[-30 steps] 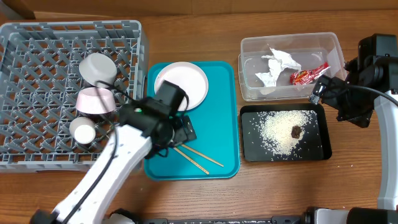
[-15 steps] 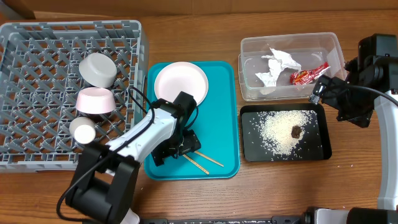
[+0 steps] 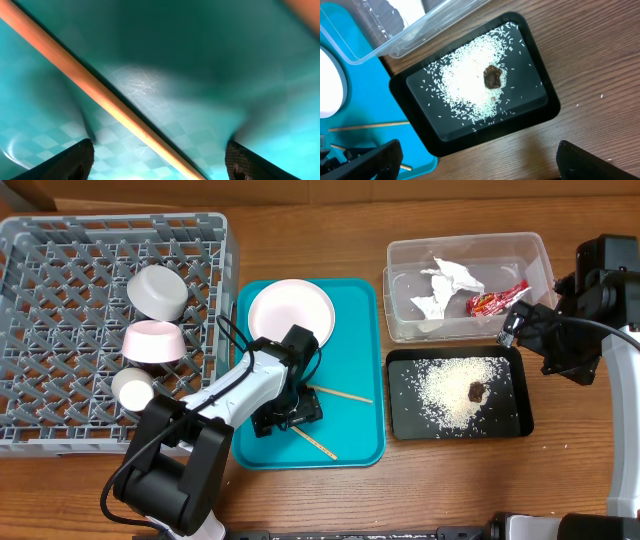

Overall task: Sort waste into correct bins and load items into the dishwasher
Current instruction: 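Grasp the wooden chopsticks on the teal tray with the left gripper, then carry the chopsticks into the dish rack with the left gripper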

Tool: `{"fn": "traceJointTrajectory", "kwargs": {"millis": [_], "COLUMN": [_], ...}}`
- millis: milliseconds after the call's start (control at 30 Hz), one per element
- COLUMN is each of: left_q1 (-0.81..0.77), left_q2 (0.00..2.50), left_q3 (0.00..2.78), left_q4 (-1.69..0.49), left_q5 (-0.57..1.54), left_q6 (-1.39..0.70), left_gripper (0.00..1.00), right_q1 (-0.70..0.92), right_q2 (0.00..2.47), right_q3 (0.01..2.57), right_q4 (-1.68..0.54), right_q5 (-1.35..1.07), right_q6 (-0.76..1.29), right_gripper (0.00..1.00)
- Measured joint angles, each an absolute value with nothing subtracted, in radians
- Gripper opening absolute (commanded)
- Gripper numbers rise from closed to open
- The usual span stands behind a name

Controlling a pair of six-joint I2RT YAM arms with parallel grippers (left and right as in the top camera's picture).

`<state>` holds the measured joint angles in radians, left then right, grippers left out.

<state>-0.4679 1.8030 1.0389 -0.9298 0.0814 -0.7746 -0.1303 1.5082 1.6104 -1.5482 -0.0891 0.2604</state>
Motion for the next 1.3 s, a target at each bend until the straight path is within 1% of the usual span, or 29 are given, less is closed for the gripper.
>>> {"fn": "traceJointTrajectory", "kwargs": {"millis": [33, 100, 133, 167, 200, 233, 267, 367, 567, 700, 900, 1000, 1067, 1167, 1300], "left_q1": [-0.468, -0.468, -0.468, -0.468, -0.468, -0.468, -0.468, -0.451, -0.424, -0.419, -0.384, -0.298, -0.224, -0.116, -0.022], "left_q2": [1.803, 1.803, 1.803, 1.803, 1.803, 1.803, 1.803, 1.803, 1.803, 1.782, 1.608, 1.569, 1.569, 1.570, 1.605], "left_q3": [1.039, 1.039, 1.039, 1.039, 1.039, 1.039, 1.039, 1.056, 1.058, 1.113, 1.353, 1.465, 1.500, 1.505, 1.505], "left_q4": [-0.926, -0.919, -0.916, -0.915, -0.916, -0.916, -0.916, -0.896, -0.936, -1.034, -1.206, -1.214, -1.177, -1.132, -1.102], "left_q5": [0.080, 0.077, 0.071, 0.064, 0.057, 0.051, 0.046, -0.002, -0.012, -0.035, -0.170, -0.222, -0.234, -0.231, -0.194], "left_q6": [-0.773, -0.770, -0.771, -0.770, -0.769, -0.769, -0.773, -0.787, -0.782, -0.761, -0.721, -0.649, -0.574, -0.408, -0.197], "left_gripper": [0.56, 0.34, 0.29, 0.26, 0.19, 0.10, 0.04, 0.04, 0.04, 0.04, 0.04, 0.04, 0.04, 0.04, 0.04], "right_q1": [-0.131, -0.130, -0.131, -0.131, -0.130, -0.130, -0.131, -0.130, -0.131, -0.130, -0.130, -0.131, -0.131, -0.131, -0.131], "right_q2": [1.508, 1.508, 1.508, 1.508, 1.508, 1.508, 1.508, 1.508, 1.508, 1.508, 1.508, 1.508, 1.508, 1.508, 1.508], "right_q3": [1.610, 1.610, 1.610, 1.610, 1.610, 1.610, 1.610, 1.610, 1.610, 1.610, 1.610, 1.610, 1.610, 1.610, 1.610], "right_q4": [-1.549, -1.549, -1.549, -1.549, -1.549, -1.549, -1.549, -1.549, -1.550, -1.549, -1.549, -1.549, -1.549, -1.549, -1.549], "right_q5": [-0.089, -0.089, -0.089, -0.089, -0.089, -0.089, -0.089, -0.089, -0.089, -0.089, -0.089, -0.089, -0.089, -0.089, -0.089], "right_q6": [0.260, 0.261, 0.260, 0.261, 0.261, 0.260, 0.261, 0.261, 0.261, 0.260, 0.260, 0.261, 0.261, 0.261, 0.260], "right_gripper": [1.00, 1.00, 1.00, 1.00, 1.00, 1.00, 1.00, 1.00, 1.00, 1.00, 1.00, 1.00, 1.00, 1.00, 1.00]}}
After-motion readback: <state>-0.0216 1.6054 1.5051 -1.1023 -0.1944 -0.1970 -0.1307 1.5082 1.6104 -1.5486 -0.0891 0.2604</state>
